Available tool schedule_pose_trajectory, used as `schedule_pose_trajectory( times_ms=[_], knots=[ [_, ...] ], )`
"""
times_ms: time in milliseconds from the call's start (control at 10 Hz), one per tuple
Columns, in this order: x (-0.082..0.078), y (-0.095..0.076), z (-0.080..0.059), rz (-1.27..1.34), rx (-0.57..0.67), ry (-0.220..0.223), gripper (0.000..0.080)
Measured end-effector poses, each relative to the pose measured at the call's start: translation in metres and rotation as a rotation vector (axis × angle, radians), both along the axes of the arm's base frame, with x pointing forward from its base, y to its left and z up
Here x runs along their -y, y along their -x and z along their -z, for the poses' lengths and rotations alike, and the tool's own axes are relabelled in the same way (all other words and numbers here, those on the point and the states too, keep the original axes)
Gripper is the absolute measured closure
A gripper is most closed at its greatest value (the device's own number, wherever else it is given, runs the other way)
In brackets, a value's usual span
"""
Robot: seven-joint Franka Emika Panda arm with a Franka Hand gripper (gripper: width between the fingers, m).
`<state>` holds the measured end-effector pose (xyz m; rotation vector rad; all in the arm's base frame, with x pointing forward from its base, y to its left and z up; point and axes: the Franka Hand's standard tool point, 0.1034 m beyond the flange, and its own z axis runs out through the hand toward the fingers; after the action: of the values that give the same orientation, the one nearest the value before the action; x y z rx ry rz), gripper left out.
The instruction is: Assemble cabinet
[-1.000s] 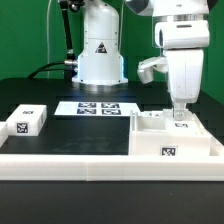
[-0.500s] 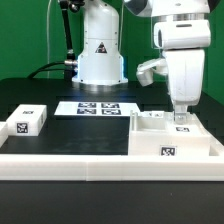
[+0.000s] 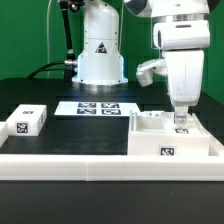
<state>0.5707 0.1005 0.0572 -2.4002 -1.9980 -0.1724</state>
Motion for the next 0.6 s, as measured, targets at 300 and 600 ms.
schedule_pose_trajectory(
  times_ms=[300, 600],
  knots=[
    [0.0000, 0.0002, 0.0004, 0.000, -0.001, 0.000, 0.0070],
    [0.0005, 0.0019, -0.0041, 0.002, 0.000, 0.003, 0.0006]
  ],
)
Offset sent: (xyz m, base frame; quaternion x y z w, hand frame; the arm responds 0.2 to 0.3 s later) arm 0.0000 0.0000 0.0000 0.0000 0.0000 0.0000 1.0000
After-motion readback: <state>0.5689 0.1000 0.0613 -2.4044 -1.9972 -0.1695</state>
